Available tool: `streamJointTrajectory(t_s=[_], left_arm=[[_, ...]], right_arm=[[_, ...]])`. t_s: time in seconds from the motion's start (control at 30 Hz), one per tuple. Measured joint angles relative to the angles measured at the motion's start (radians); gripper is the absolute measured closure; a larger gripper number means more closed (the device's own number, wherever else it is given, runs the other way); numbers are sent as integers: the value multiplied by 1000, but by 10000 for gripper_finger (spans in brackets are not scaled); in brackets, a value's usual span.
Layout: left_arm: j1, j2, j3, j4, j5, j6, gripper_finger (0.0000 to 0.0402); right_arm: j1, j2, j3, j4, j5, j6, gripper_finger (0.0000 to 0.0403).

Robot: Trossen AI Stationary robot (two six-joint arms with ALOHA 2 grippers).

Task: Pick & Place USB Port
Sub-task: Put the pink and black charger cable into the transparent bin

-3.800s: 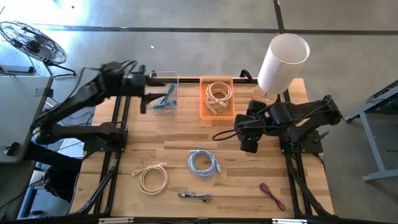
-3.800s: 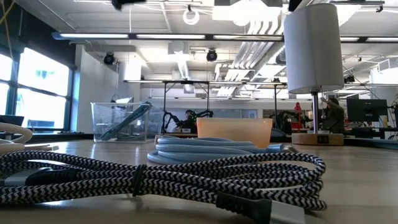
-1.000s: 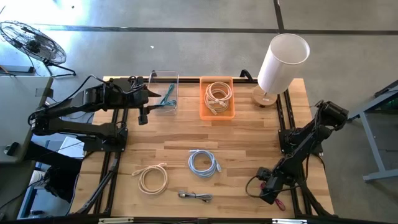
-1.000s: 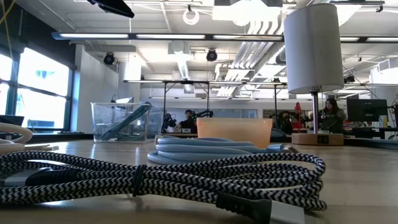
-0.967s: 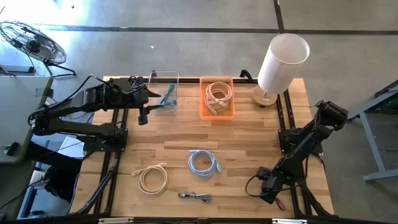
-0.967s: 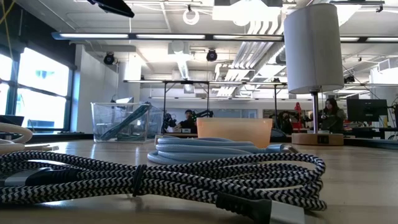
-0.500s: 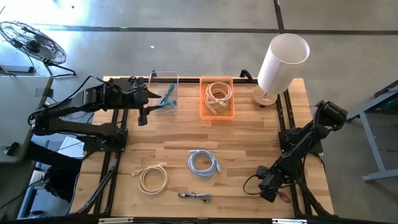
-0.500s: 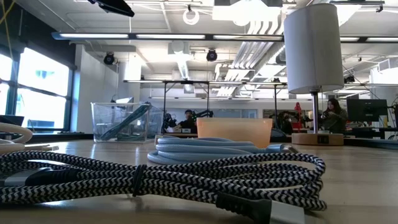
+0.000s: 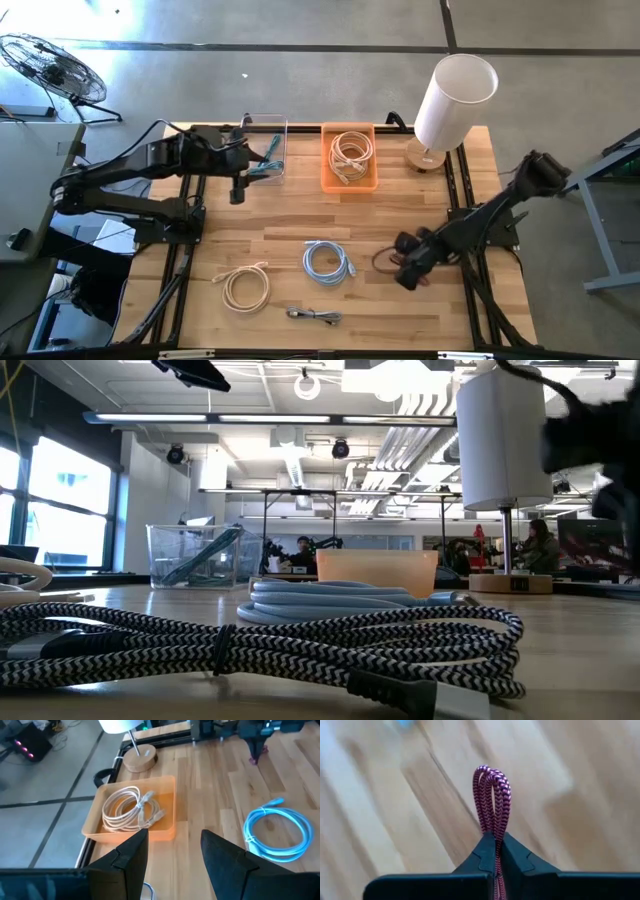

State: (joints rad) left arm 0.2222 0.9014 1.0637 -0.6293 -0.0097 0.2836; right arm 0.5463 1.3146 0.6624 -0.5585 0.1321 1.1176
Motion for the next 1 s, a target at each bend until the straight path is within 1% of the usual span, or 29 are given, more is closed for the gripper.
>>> streamJointTrajectory(t_s=[0.17,0.33,0.4,0.5,0.57,0.67,0.83,0.9,0.93,1.0], left_arm=[[0,25,0,-6,7,0,225],[0,38,0,-2,22,-3,225],[0,46,0,42,23,-36,225],[0,59,0,177,63,-51,225],[0,74,0,292,113,-38,225],[0,106,0,410,184,-29,225],[0,167,0,472,241,-40,225],[0,196,0,494,279,-69,225],[0,214,0,512,310,-85,225],[0,246,0,552,383,-122,225]], right_arm=[[-104,-131,1,132,52,-150,402],[-163,-222,2,302,70,-356,403],[-190,-237,4,325,86,-424,403],[-260,-241,4,313,80,-504,402],[-317,-241,3,327,58,-547,402],[-394,-241,3,427,3,-618,402],[-460,-241,3,760,-126,-770,402],[-474,-241,4,866,-152,-797,402],[-480,-242,10,886,-165,-804,402],[-485,-239,42,869,-176,-819,402]])
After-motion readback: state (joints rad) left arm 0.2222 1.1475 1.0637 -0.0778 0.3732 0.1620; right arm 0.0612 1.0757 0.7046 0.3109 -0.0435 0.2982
